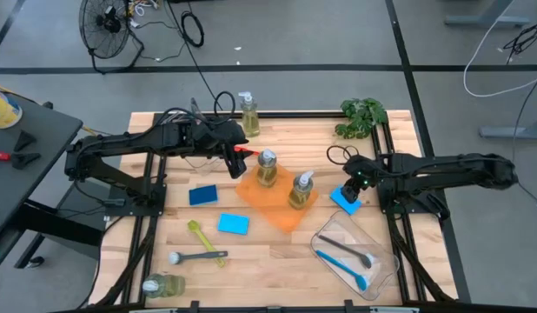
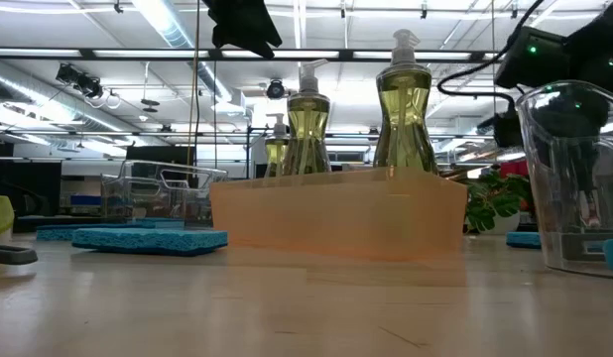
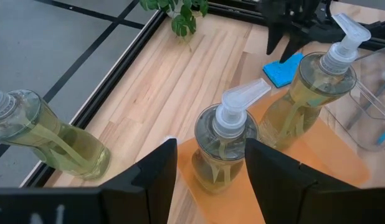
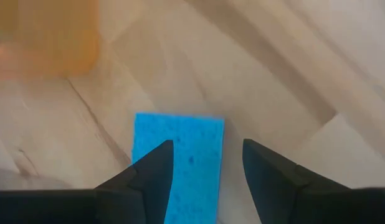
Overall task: Pick & Place Kitchen Sink Supplies
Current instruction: Put the blue sponge into the top transparent bin
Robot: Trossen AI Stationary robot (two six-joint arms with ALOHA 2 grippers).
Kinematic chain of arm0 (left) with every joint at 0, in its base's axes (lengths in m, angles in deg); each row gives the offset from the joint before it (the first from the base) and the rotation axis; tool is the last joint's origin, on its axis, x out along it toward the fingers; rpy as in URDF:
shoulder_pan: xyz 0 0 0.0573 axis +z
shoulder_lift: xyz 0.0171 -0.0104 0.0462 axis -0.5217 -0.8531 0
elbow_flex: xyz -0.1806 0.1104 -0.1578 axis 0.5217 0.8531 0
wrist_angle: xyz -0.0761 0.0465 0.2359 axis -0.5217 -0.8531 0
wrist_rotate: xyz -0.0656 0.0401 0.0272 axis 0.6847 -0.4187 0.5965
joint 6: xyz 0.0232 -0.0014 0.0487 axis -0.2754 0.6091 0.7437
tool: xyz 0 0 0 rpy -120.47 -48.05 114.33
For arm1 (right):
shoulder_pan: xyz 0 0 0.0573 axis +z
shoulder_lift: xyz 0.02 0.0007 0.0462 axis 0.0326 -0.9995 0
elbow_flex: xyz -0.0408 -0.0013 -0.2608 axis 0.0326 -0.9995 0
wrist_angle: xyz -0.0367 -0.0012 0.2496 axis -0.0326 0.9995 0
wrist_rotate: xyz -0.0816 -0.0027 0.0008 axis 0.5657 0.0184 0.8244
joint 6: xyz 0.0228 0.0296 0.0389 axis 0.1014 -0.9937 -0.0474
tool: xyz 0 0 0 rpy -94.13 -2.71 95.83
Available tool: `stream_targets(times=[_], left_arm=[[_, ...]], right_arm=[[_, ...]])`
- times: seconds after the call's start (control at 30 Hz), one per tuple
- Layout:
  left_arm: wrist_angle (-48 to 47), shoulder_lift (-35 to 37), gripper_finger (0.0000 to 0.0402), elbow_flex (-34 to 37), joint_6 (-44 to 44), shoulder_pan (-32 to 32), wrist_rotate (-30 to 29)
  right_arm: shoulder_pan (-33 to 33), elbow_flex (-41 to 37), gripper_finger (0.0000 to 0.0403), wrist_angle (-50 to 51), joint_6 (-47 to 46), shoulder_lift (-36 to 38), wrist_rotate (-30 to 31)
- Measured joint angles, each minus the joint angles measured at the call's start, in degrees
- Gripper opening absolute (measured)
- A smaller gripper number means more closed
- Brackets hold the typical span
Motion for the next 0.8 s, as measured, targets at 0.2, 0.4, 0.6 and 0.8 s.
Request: stream_targets(times=[0.2, 0.4, 0.6, 0.8], left_arm=[[0.0, 0.0, 0.0193, 0.0, 0.0, 0.0, 0.0], [0.0, 0.0, 0.0193, 0.0, 0.1, 0.0, 0.0], [0.0, 0.0, 0.0193, 0.0, 0.4, 0.0, 0.0], [0.0, 0.0, 0.0193, 0.0, 0.5, 0.0, 0.0]], right_arm=[[1.7, -3.4, 0.0191, -2.2, -5.2, 0.0, -0.2], [2.7, -5.3, 0.0191, -5.9, -5.8, 0.0, -1.2], [2.8, -7.3, 0.019, -6.7, -7.0, 0.1, -1.2], [2.8, -7.7, 0.015, -7.5, -8.6, 0.1, -1.1]])
